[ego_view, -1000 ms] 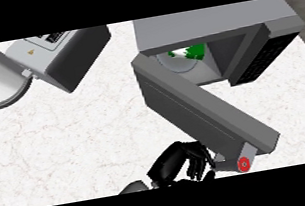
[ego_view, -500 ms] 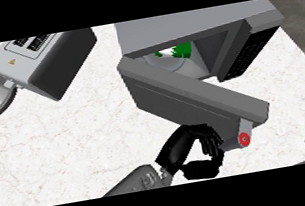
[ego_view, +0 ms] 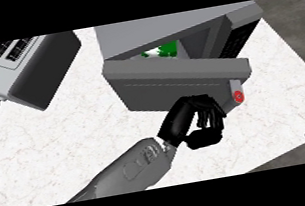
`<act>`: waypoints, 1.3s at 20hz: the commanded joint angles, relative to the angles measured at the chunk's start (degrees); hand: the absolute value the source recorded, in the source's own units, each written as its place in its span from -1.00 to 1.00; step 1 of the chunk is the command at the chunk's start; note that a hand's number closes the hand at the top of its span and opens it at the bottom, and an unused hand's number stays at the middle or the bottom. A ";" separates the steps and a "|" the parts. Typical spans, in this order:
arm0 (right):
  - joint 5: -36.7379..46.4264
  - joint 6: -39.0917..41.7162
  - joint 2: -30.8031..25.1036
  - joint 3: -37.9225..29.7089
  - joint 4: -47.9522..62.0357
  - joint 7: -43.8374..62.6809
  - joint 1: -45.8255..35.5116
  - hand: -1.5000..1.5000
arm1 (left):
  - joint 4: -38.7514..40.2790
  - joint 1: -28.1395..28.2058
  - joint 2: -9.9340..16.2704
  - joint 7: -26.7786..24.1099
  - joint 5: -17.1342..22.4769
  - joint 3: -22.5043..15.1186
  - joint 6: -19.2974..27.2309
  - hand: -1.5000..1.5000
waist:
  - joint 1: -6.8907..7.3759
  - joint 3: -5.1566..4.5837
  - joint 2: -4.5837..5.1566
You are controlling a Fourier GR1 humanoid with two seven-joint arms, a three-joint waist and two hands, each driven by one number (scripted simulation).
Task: Pick up the milk, place it into the microwave and close the microwave
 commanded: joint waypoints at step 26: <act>-9.10 11.96 -3.84 4.17 -7.48 7.67 -9.96 -1.00 | 10.84 -19.73 -0.64 -0.77 11.84 5.28 7.63 1.00 | -8.84 0.64 3.00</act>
